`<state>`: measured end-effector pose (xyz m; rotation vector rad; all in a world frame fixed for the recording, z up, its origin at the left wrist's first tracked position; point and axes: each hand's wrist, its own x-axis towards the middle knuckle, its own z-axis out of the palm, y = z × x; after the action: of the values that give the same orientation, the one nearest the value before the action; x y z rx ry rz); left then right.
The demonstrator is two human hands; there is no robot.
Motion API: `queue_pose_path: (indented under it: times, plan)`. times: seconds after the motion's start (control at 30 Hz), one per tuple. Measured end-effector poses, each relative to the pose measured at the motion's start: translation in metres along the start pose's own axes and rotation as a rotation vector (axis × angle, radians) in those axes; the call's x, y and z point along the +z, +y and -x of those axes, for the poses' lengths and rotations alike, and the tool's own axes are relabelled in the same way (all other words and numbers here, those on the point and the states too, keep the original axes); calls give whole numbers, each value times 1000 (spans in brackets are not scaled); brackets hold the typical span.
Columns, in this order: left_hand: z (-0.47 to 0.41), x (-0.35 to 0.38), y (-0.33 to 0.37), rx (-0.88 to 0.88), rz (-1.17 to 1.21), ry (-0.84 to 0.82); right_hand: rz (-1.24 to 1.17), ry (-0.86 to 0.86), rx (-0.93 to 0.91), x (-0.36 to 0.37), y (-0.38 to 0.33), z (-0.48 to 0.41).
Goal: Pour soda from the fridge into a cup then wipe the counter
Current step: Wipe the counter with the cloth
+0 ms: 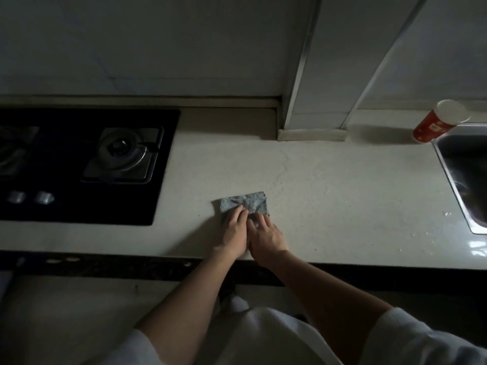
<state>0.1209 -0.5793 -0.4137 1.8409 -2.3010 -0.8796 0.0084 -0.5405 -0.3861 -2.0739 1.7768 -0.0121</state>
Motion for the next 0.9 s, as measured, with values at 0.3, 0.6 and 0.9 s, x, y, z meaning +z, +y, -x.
queue_pose_path:
  times: [0.3, 0.6, 0.9]
  plan:
    - [12, 26, 26, 9, -117, -39, 142, 7, -7, 10, 25, 28]
    - [-74, 21, 50, 28, -77, 40, 117, 17, 17, -21, 70, -40]
    - [-139, 1, 44, 13, -74, 113, 44, 31, -13, -42, 82, -101]
